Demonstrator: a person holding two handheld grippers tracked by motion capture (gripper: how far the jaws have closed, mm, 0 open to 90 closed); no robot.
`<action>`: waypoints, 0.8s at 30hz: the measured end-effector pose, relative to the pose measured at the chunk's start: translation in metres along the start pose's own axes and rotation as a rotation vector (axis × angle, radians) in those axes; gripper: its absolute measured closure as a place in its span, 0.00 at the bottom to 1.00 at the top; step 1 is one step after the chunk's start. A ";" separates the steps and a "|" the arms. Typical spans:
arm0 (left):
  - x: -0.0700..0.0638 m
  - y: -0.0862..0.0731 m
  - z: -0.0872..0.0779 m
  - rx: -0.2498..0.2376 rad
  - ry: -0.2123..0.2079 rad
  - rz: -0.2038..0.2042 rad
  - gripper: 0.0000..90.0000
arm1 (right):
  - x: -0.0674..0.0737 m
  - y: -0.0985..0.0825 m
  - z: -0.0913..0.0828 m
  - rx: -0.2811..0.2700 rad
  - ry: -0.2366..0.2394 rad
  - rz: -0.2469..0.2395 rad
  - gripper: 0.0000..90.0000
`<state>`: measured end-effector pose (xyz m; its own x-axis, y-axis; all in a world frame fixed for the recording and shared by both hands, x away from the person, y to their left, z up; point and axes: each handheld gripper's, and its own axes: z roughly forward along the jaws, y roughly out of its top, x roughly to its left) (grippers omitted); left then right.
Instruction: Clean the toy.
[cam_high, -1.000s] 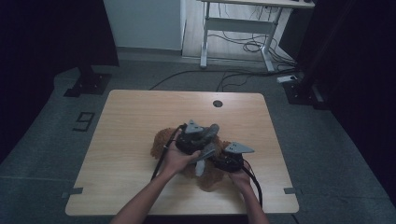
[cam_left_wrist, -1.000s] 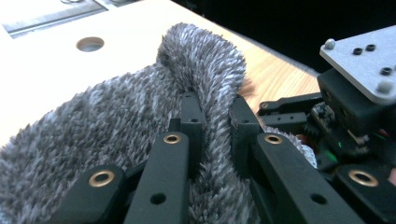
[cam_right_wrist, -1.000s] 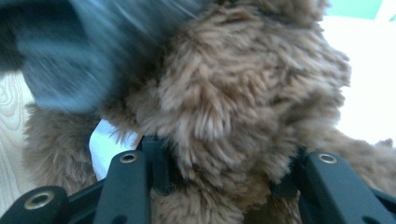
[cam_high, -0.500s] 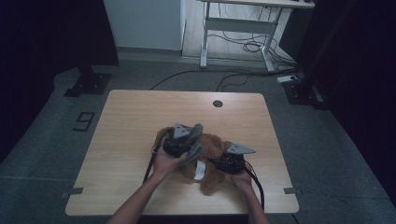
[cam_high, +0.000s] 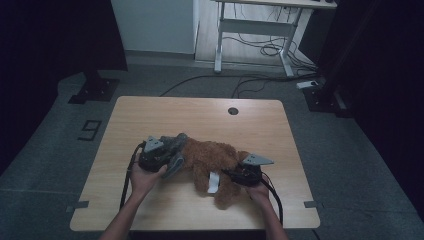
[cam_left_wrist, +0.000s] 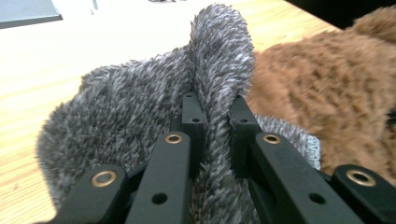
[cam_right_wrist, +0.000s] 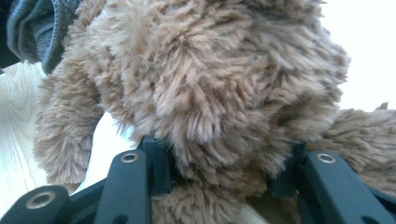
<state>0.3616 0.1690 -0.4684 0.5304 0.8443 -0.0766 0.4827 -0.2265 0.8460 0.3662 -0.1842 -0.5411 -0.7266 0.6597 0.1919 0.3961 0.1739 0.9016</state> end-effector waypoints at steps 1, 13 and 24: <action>0.003 -0.002 -0.001 0.002 0.011 -0.004 0.89 | 0.000 0.000 0.000 0.000 0.001 0.002 0.59; 0.016 -0.008 -0.014 -0.043 -0.023 -0.088 0.90 | -0.004 -0.001 -0.001 0.002 0.014 0.021 0.59; -0.081 0.051 0.021 -0.038 -0.215 0.091 0.90 | -0.004 -0.001 -0.001 0.005 0.018 0.015 0.59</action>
<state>0.3577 0.0787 -0.4303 0.7091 0.6971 -0.1060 0.4014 -0.2755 0.8735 0.3679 -0.1877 -0.5420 -0.7307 0.6488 0.2126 0.4099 0.1679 0.8965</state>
